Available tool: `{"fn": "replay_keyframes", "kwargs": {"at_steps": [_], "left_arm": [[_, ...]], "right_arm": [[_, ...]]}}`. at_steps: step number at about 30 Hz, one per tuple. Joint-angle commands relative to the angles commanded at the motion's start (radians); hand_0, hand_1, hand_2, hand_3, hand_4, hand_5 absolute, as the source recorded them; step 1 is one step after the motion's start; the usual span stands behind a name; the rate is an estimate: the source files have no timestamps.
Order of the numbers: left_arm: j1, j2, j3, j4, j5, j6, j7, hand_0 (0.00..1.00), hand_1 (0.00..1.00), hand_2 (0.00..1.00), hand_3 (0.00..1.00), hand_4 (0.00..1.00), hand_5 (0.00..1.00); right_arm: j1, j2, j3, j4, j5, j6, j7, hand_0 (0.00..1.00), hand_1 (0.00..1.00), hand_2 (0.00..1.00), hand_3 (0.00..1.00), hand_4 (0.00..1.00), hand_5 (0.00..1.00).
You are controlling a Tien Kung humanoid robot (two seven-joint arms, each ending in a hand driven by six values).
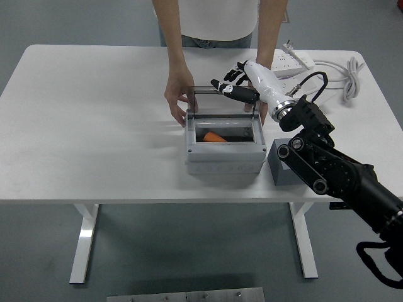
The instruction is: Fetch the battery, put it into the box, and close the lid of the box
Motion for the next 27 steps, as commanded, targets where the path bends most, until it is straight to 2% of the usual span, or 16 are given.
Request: {"fn": "replay_keyframes", "kwargs": {"at_steps": [3,4,9,10,21,22,27], "left_arm": [[-0.002,0.0,-0.001,0.0,0.002,-0.001,-0.001,0.632,0.698,0.573,0.541,0.5,0.002],[-0.002,0.0,-0.001,0.0,0.003,-0.001,-0.001,0.632,0.698,0.573,0.541,0.5,0.002],[-0.003,-0.001,-0.003,0.0,0.007,-0.002,-0.002,0.632,0.698,0.573,0.541,0.5,0.002],[-0.003,-0.001,-0.003,0.0,0.007,-0.002,-0.002,0.632,0.698,0.573,0.541,0.5,0.002],[0.002,-0.002,0.012,0.001,-0.007,-0.001,-0.011,0.632,0.698,0.573,0.541,0.5,0.002],[0.002,-0.002,0.013,0.001,-0.008,-0.001,-0.012,0.632,0.698,0.573,0.541,0.5,0.002],[0.007,-0.002,0.015,0.001,-0.011,0.001,-0.014,0.632,0.698,0.573,0.541,0.5,0.002]], "right_arm": [[0.0,0.0,-0.003,-0.001,0.001,0.001,-0.001,0.694,0.572,0.616,0.575,0.868,0.765],[-0.001,0.0,-0.003,-0.002,0.001,0.002,-0.001,0.58,0.495,0.589,0.594,0.869,0.764],[-0.002,-0.001,-0.006,-0.004,0.001,0.004,-0.004,0.58,0.495,0.589,0.594,0.869,0.764],[-0.002,-0.001,-0.007,-0.004,0.0,0.004,-0.005,0.527,0.453,0.567,0.601,0.869,0.764],[-0.008,-0.006,-0.036,0.001,-0.001,0.013,-0.024,0.518,0.446,0.564,0.607,0.866,0.759],[-0.009,-0.007,-0.039,0.002,-0.001,0.014,-0.025,0.452,0.442,0.563,0.607,0.863,0.754],[-0.013,-0.013,-0.054,0.015,-0.001,0.016,-0.032,0.452,0.442,0.563,0.607,0.863,0.754]]}}
